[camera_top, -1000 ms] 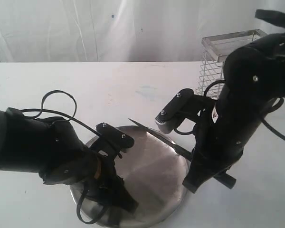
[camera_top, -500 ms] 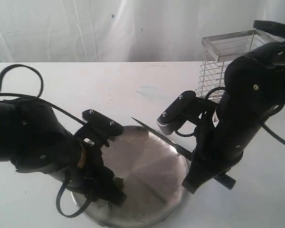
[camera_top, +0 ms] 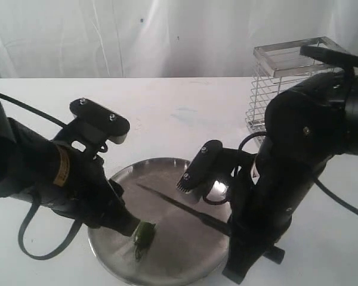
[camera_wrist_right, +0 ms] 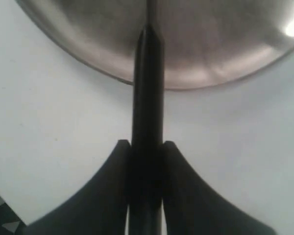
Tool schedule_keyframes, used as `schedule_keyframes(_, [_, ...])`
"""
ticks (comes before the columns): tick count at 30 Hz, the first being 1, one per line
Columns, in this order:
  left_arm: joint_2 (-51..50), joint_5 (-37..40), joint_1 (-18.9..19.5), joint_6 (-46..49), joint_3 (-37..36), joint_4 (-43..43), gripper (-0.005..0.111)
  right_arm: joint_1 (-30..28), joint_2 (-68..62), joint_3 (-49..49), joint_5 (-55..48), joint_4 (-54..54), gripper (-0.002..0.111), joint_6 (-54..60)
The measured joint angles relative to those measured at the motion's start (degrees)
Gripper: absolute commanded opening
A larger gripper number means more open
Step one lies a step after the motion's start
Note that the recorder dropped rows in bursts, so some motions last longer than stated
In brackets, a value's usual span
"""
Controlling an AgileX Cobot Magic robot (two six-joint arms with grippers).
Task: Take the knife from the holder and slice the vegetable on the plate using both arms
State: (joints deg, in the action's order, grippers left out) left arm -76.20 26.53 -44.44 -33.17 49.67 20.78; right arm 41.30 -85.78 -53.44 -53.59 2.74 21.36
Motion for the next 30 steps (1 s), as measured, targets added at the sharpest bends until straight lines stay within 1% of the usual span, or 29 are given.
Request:
schedule_keyframes(4, [0.9,-0.1,0.0,-2.0,0.0,1.5,0.05,0.9,-1.2,0.0,0.8,0.1,0.0,0.5])
schedule_keyframes(18, [0.9,-2.4,0.0,-2.6,0.0,1.9,0.05,3.7,-7.1,-1.3,2.4,0.1,0.0,0.6])
schedule_keyframes(30, [-5.6,-6.4,0.0,-3.4,0.0,2.2,0.05,3.7,-11.4,-2.9,3.3,-0.1,0.0,0.6])
